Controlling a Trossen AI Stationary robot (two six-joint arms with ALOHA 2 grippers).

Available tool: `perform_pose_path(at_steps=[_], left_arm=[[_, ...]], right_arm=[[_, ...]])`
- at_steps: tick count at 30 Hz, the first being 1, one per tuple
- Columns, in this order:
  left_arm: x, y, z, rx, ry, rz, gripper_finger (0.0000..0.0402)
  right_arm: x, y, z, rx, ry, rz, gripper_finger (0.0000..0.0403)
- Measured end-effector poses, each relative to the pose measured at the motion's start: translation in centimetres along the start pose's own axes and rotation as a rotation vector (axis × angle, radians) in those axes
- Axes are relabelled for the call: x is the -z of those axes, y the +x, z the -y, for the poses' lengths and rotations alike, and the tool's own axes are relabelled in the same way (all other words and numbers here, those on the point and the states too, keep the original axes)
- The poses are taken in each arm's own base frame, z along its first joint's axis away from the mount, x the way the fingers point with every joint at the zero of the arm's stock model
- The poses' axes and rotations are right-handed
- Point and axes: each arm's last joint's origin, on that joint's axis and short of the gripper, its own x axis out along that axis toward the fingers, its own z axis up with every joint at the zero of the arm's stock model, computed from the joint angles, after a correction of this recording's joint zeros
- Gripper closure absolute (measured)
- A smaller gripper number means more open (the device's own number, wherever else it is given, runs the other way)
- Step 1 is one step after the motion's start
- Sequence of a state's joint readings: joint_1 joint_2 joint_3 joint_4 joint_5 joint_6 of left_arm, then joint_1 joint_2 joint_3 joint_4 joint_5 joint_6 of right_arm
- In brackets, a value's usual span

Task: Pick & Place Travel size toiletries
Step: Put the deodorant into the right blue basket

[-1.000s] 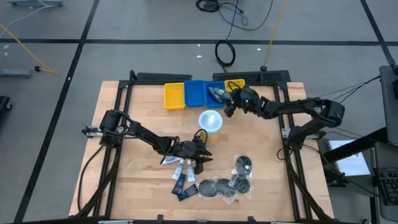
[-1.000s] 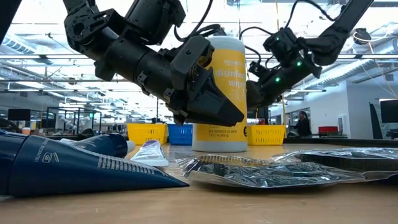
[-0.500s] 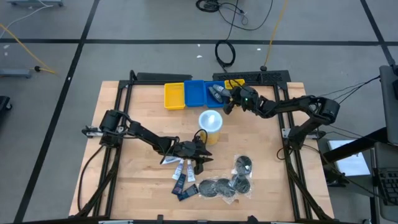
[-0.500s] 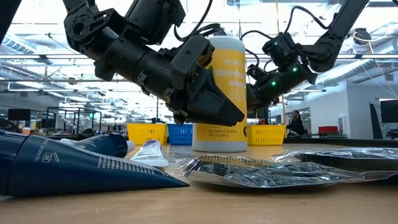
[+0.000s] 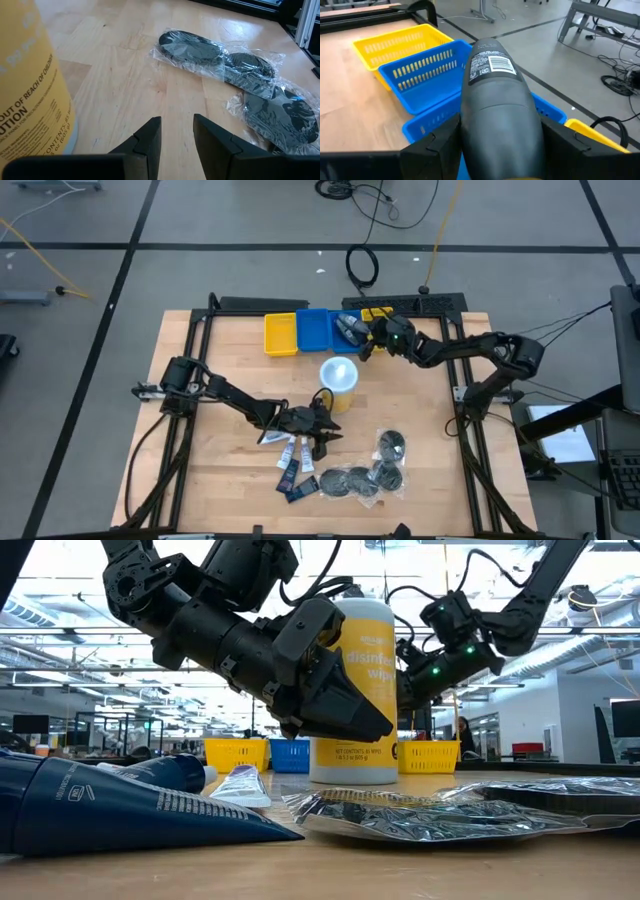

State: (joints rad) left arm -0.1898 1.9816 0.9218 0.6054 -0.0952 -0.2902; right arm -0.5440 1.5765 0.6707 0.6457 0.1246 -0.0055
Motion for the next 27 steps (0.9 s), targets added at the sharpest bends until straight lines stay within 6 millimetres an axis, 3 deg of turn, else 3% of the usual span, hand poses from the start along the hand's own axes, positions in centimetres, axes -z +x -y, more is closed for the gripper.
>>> perform_pose_path(at_steps=[11,27], left_arm=[[-0.1,0.0,0.0,0.001,-0.001,0.006,0.0289],[0.0,0.0,0.0,0.002,-0.001,0.005,0.0289]], right_arm=[[1.3,2.8,0.5,0.004,0.019,-0.053,0.0198],[2.1,3.3,0.5,0.006,0.006,-0.074,0.0159]])
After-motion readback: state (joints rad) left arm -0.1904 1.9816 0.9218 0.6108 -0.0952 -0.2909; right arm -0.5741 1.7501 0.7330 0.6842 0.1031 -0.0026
